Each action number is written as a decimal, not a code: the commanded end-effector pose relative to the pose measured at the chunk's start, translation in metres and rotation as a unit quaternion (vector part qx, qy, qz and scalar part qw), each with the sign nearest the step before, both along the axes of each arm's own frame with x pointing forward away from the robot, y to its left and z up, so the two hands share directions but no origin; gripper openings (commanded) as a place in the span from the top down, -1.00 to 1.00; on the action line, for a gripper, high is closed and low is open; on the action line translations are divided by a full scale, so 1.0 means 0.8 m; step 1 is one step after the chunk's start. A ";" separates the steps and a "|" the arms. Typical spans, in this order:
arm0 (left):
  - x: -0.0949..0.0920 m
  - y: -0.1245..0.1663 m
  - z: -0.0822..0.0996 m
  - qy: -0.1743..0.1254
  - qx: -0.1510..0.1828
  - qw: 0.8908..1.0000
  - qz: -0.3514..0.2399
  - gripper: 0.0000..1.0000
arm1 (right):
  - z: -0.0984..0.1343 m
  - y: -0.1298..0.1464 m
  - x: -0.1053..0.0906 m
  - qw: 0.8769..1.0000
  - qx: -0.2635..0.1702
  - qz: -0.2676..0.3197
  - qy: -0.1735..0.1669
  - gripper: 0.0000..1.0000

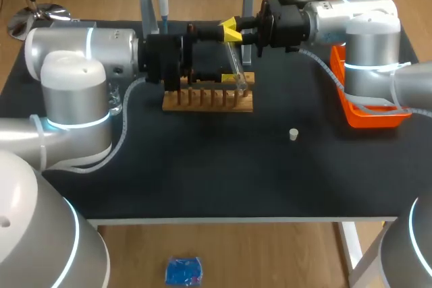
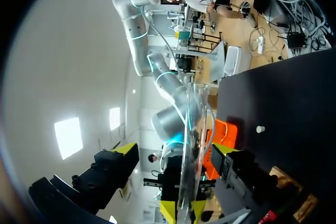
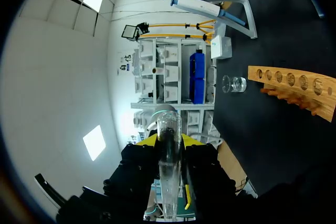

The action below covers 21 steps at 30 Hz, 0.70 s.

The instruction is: Invert the test tube, pick up the pipette, mount the tip to pipette, aspirate from beaker and dispense into the tube, eject the tip, return the pipette, and cap with the stopper.

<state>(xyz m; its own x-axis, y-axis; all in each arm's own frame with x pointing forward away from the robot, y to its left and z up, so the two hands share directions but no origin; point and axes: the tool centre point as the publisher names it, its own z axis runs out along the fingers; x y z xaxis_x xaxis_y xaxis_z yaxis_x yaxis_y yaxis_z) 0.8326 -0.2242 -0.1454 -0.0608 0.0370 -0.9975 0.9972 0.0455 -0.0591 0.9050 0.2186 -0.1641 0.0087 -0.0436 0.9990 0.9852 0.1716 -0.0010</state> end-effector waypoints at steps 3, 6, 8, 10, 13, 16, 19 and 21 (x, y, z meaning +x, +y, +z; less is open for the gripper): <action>-0.009 -0.002 0.002 -0.054 0.004 0.999 0.004 -0.62 | 0.001 0.001 0.000 1.000 -0.001 -0.001 -0.001 1.00; -0.010 -0.005 -0.001 -0.074 0.019 0.997 0.003 -0.58 | 0.001 0.001 0.000 1.000 -0.001 -0.001 -0.001 1.00; -0.009 -0.008 -0.002 -0.077 0.016 0.997 -0.002 -0.59 | 0.001 0.001 0.000 1.000 -0.001 -0.001 -0.001 1.00; -0.009 -0.010 -0.004 -0.076 0.017 0.997 -0.003 -0.52 | 0.001 0.001 0.000 1.000 -0.001 -0.001 -0.001 1.00; -0.009 -0.010 -0.005 -0.069 0.015 0.997 -0.006 -0.39 | 0.001 0.001 0.000 1.000 -0.001 -0.001 -0.001 1.00; -0.009 -0.011 -0.003 -0.070 0.014 0.997 -0.007 0.15 | 0.001 0.001 0.000 1.000 -0.001 -0.001 -0.001 1.00; -0.009 -0.012 -0.001 -0.072 0.014 0.997 -0.008 0.14 | 0.001 0.001 0.000 1.000 -0.001 -0.001 -0.001 1.00; -0.009 -0.013 -0.002 -0.072 0.014 0.997 -0.010 0.15 | 0.001 0.001 0.000 1.000 -0.001 -0.001 -0.001 1.00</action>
